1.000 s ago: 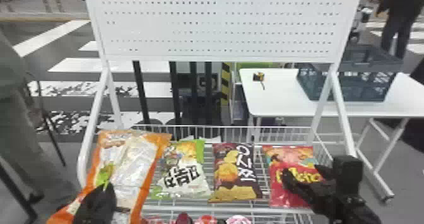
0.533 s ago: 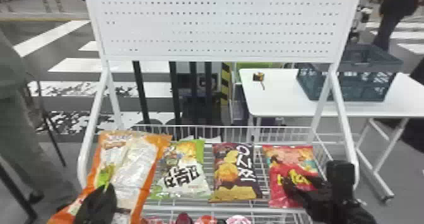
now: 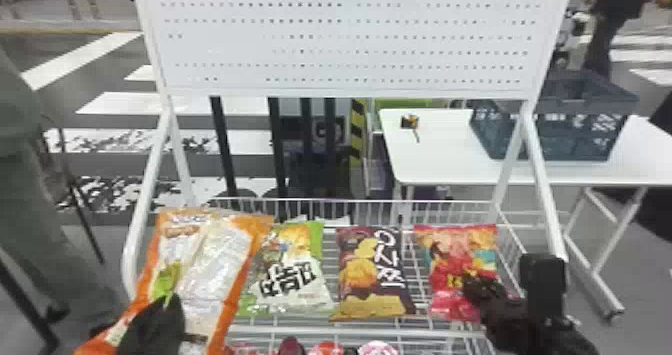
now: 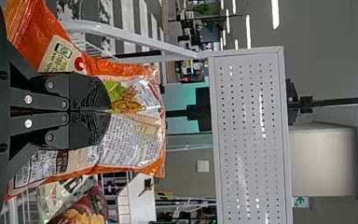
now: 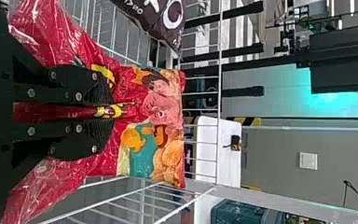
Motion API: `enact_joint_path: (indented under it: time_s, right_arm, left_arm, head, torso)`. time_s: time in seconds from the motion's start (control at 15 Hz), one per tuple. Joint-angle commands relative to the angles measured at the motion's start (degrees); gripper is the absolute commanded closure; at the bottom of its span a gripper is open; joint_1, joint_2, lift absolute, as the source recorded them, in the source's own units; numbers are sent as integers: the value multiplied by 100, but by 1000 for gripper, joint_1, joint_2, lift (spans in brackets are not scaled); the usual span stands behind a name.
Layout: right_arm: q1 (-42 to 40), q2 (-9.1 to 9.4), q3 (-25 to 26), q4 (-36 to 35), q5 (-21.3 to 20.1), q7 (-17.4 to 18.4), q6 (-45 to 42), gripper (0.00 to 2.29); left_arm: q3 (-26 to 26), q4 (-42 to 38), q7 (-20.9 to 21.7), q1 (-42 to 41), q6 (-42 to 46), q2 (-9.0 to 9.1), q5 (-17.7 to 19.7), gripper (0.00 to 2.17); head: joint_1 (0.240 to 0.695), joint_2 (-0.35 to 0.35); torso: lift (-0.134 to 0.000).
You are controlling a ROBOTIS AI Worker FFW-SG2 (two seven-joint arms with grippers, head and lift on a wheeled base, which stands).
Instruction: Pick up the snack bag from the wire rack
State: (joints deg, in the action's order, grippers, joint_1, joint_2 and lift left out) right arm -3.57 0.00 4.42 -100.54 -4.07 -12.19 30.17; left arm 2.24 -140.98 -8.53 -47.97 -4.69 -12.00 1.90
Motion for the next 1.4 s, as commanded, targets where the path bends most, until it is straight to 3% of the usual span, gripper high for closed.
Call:
enact_joint_path:
  time_s: [0.0,0.53,0.73,1.07,1.33]
  right_arm:
    - [-171,5,-38,-334,56,68,-191,2165]
    - [-1559,5,-495,-2558,135,226,-261,2165]
    - [-2456,5,-486,-3208,135,261,-753,2165]
    - [-4170,5,-73,-4184,855,235,-1914,2162]
    - [-4811,5,59,-4465,934,173,-2089,2162]
  left_arm:
    - [4,-35,0,-46,16,-13,-15,1767]
    - [13,-114,-8,-134,86,-66,-23,1767]
    - [4,-114,-17,-143,122,-92,-23,1767]
    - [-14,-79,-88,-125,139,-119,3,1767]
    - [-49,-35,-88,-73,157,-101,82,1767]
  head:
    - [499,0]
    - [499,0]
    - [499,0]
    - [499,0]
    - [499,0]
  torso:
    - [0]
    - [0]
    - [0]
    - [0]
    - [0]
